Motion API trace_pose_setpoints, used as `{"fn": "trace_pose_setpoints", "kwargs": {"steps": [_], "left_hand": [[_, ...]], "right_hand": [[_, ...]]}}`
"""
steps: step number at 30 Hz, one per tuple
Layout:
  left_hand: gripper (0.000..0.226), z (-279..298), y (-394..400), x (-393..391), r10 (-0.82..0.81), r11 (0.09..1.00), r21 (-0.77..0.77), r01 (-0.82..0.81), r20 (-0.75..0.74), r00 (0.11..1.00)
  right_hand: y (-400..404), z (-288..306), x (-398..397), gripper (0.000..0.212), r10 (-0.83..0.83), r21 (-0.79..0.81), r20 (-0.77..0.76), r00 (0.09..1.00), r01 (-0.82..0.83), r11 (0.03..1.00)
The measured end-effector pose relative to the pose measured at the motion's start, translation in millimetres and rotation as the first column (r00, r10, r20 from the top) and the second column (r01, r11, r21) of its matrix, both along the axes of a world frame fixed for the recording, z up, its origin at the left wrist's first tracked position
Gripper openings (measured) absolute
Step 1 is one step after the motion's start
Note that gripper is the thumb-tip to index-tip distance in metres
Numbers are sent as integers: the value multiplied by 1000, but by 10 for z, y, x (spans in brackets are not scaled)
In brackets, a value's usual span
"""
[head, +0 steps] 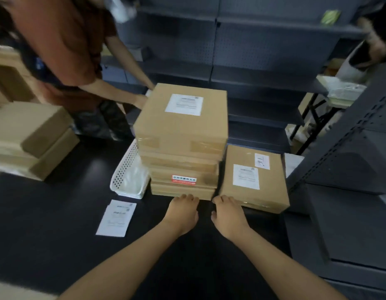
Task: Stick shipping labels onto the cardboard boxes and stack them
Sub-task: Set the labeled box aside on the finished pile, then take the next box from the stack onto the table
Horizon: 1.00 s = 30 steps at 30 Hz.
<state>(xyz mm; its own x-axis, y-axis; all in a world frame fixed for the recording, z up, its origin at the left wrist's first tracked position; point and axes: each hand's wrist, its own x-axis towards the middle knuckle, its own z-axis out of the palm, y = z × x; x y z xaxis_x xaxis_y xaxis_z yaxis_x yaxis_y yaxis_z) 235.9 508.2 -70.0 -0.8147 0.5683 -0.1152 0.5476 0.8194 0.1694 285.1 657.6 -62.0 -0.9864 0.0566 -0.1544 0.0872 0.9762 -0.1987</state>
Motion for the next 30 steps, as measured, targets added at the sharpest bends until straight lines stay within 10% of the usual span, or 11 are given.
{"fn": "trace_pose_setpoints", "kwargs": {"steps": [10, 19, 30], "left_hand": [[27, 206, -2857, 344, 385, 920, -83, -384, -3, 923], [26, 277, -4953, 932, 745, 663, -123, -739, 8, 667], [30, 217, -6528, 474, 861, 507, -177, -844, 43, 508]], "right_hand": [[-2595, 106, -222, 32, 316, 26, -22, 948, -316, 948], [-4809, 122, -320, 40, 643, -32, -18, 766, -643, 765], [-6503, 54, -1136, 39, 781, -31, 61, 622, -781, 624]]}}
